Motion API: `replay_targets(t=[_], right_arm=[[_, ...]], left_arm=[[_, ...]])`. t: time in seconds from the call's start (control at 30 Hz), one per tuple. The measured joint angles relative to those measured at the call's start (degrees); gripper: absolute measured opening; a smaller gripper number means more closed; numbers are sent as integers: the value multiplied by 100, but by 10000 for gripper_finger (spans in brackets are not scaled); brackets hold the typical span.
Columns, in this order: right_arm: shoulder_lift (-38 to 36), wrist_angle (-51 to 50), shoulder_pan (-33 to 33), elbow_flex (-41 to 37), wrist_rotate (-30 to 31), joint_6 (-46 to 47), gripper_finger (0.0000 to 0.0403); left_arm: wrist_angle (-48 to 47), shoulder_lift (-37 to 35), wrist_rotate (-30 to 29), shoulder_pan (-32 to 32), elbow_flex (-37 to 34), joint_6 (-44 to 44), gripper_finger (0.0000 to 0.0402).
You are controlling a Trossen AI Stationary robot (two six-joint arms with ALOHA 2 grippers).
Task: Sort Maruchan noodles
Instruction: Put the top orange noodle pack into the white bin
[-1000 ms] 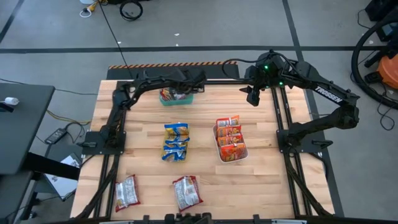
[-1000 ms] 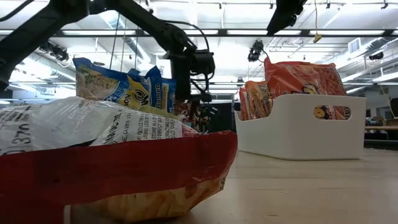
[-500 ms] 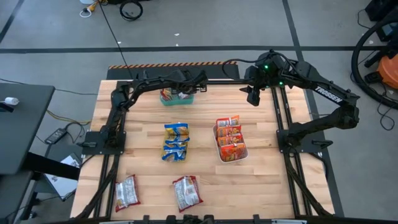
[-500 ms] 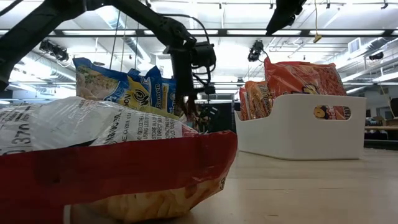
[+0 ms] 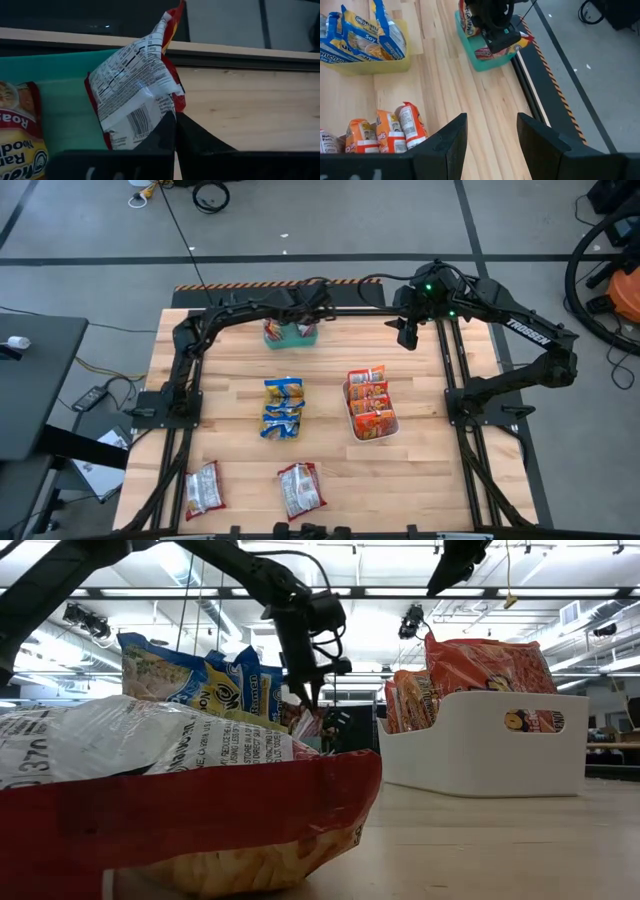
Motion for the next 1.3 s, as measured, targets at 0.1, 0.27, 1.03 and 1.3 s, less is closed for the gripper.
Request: replay_targets(t=[0.1,0.27,1.03,1.3], right_arm=[[0,0,0,-1,0,0,177],[0,0,0,-1,0,0,177],[0,1,0,-1,2,0,177],[0,-7,0,-1,4,39,177]], left_arm=[[130,2,14,-3,0,78,6],[418,2,165,-26,0,246,6],[1469,2,948,-556,0,1504,5],[1466,2,943,-495,0,1458,9]])
